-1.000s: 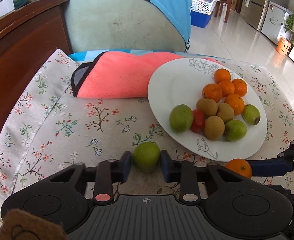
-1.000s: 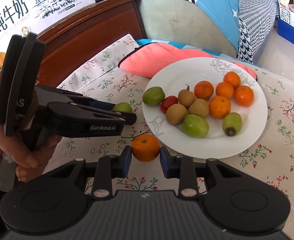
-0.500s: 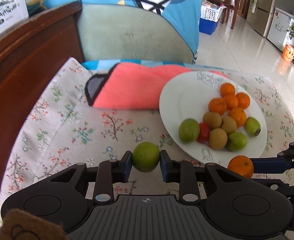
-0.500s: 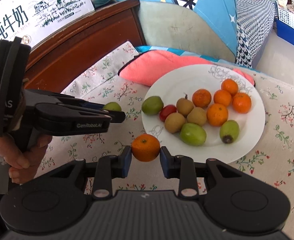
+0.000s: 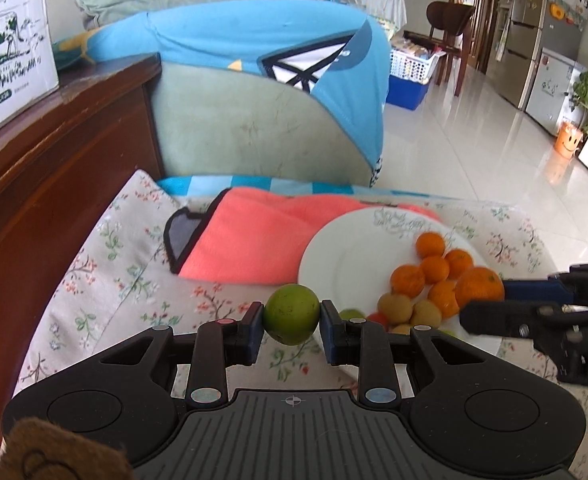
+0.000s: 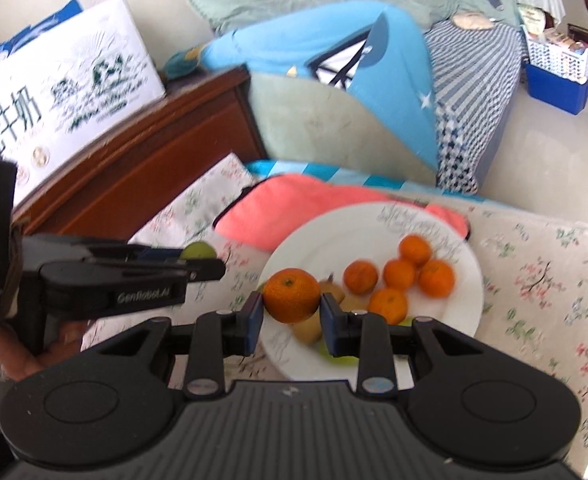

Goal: Organize fruits
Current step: 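Carry the green mango and tangerine onto the white plate and open both grippers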

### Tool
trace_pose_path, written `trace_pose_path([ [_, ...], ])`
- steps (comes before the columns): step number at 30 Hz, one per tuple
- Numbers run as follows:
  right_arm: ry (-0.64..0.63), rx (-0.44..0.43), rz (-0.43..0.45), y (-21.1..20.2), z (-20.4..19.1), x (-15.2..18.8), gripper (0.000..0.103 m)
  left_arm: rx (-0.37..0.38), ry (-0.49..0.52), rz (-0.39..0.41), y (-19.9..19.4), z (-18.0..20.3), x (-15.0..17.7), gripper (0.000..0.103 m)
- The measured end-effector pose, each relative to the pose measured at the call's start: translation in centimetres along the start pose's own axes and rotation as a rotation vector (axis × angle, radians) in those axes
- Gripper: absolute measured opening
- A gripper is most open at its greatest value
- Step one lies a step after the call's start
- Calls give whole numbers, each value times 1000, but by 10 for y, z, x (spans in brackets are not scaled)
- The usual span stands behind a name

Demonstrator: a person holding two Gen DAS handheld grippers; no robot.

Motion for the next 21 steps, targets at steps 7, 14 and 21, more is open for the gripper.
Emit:
trace_pose_path([
  [7,13,31,29,6,10,-15,31,12,0,31,3,9,-15,27],
  [14,38,48,37,22,19,-23,31,31,-53,23,18,13,-21,27],
  [21,69,36,42,41,27,-35,31,39,-66,6,34,17,-24,27],
])
Point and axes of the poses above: each gripper's, at about its wrist camera, not at the fingertips, and y roughly the way its jaws point, z to its right, x to its underside, the point moved 4 cm from there along y, roughly the way its jaws point, and after that the axes turned 10 degrees about y, right-handed, at the moved point
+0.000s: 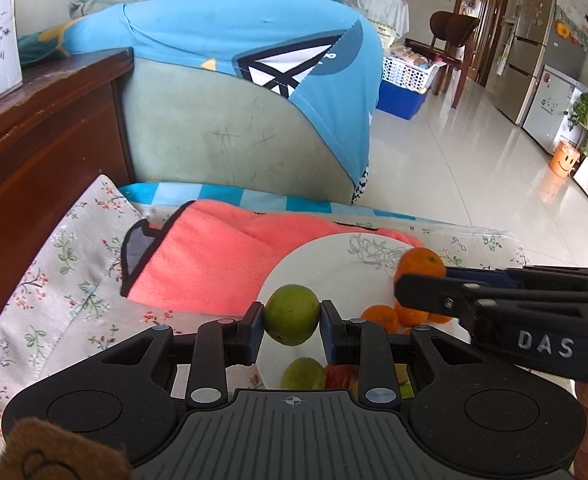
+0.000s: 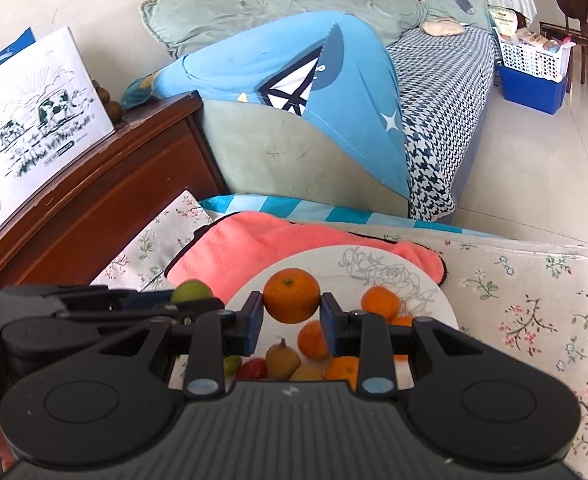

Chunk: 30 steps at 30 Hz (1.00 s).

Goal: Organize fruits
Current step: 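Carry the green mango and tangerine onto the white plate and open both grippers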

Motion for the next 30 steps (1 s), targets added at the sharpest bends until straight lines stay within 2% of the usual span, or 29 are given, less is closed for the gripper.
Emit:
trace_pose_path([
  [7,45,7,-23,22,12,-4,31,14,-51,-20,14,-3,1,27],
  [13,72,23,-27,34,21,-4,31,12,-55,-31,19,-2,2,27],
  [23,98,13,-6,29,21,-8,35,-5,-63,-21,9,-4,-1,30],
  [26,91,19,-3,24,17,-9,35,-23,-63,-16,3,-5,-2,41],
  [27,80,27,-6,22,15,-9,35,-34,-62,-19,1,-5,-3,52],
  [28,69,42,-10,20,13,-8,36,-49,-60,-22,-1,-5,-2,57],
  [30,49,72,-18,15,11,-6,41,-62,-53,-26,-6,-6,-1,58],
])
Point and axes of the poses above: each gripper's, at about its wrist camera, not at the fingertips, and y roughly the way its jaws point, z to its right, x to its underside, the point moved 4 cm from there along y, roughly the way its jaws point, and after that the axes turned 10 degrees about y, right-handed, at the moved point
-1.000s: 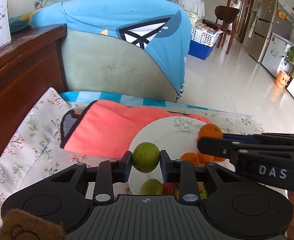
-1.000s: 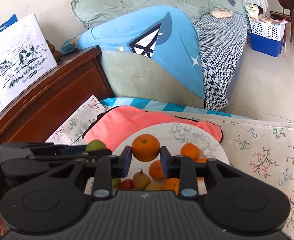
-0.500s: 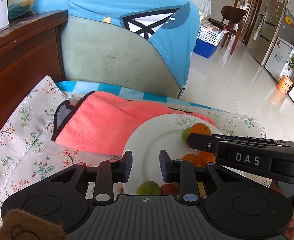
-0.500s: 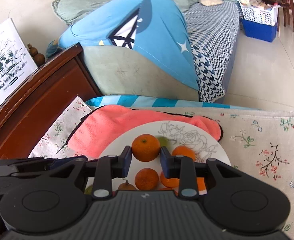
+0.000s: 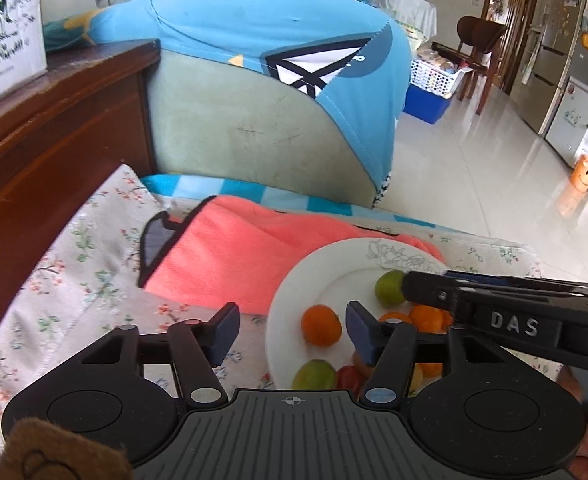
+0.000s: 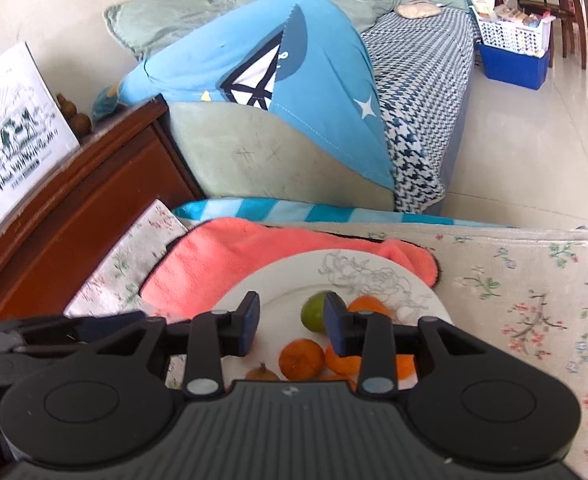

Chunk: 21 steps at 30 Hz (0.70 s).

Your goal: Organize fruits

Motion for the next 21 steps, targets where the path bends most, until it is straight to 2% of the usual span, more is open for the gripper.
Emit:
trace_pose_path([
  [3,-15,19,-5,-9,-2,4,42,-2,1,-14,-7,0,3,60],
  [8,-46,79,-3,-23,-5,13,50,-43,43,-23,-21,4,9,75],
  [10,-36,97,-10,-29,-4,17,57,-46,37,-23,-26,3,11,80],
  [14,-22,124,-16,-42,-1,23,65,-40,14,-41,-34,2,14,86],
  [17,0,165,-28,-50,1,28,77,-58,12,-58,-38,1,18,90],
  [21,25,163,-34,-60,1,35,88,-81,7,-96,-42,1,23,94],
])
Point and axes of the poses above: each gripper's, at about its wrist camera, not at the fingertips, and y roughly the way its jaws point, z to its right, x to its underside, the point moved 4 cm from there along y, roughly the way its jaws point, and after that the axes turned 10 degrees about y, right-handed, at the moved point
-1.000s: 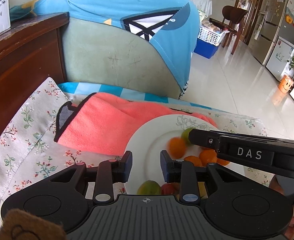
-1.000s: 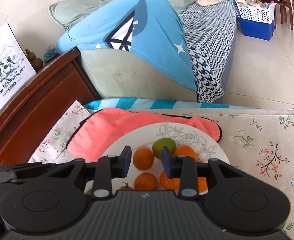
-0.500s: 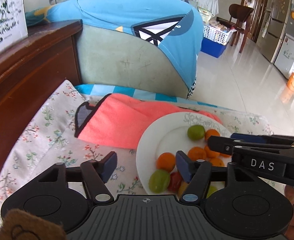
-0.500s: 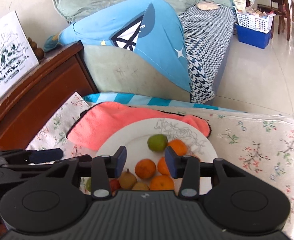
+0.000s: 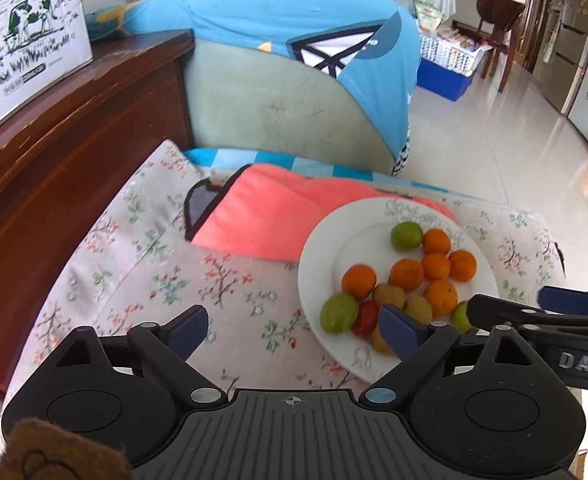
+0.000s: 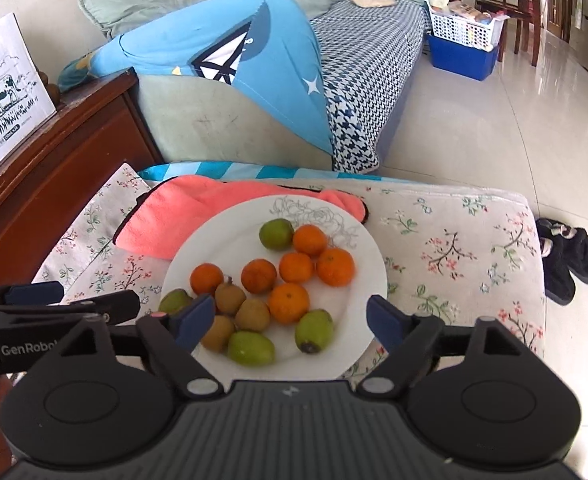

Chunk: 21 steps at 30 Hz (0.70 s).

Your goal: Organize fruits

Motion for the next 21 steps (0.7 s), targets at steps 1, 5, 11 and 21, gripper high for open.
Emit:
trace_pose_path([
  [1,2,7,-2,-3,0,2,94,-8,4,-11,0,1,1,95],
  [5,-3,38,-7,-9,-1,11,98,-34,25,-42,-2,4,8,96],
  [11,17,94,-35,-10,1,18,101,-63,59,-53,-7,7,9,97],
  [21,69,160,-46,-6,13,15,102,-88,65,-65,-5,3,9,97],
])
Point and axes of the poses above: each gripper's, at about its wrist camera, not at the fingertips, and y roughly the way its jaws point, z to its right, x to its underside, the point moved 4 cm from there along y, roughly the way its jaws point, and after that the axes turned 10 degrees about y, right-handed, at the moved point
